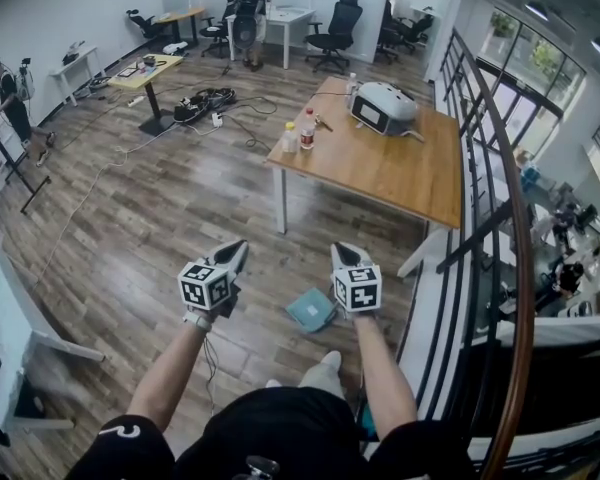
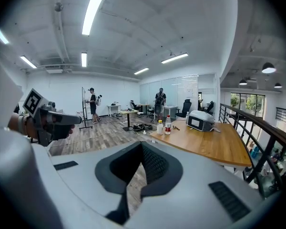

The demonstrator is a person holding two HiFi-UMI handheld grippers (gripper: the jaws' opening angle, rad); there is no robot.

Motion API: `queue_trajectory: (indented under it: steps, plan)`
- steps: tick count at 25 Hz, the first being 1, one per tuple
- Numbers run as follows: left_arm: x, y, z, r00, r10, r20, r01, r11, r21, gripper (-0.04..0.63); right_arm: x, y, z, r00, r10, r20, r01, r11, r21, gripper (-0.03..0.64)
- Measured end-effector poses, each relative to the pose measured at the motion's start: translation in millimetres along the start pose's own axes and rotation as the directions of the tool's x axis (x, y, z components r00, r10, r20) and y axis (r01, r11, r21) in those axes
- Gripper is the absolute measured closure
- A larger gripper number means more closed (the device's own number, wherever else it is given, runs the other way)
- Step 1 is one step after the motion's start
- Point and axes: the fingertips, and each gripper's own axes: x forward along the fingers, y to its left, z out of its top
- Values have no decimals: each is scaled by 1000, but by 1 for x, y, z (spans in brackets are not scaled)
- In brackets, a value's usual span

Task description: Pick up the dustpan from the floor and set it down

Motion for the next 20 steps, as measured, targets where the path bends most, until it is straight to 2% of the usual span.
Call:
queue_trajectory:
  steps: [6,14,20]
  plan:
    - [-5,-10,-1,1000,-7,3,8,1000,-11,597,-8,2,-1,1000,4,-3,-4,1000,-6,620]
    - [-4,-10,-8,1000,7,-16,-7,999,32,597,-13,-5,-3,1000,6,-1,-6,1000,4,620]
    - [-6,-16,-7,1000,3,-12,-2,1000,31,597,-18,-3,-9,1000,9,-7,-9,1000,10,620]
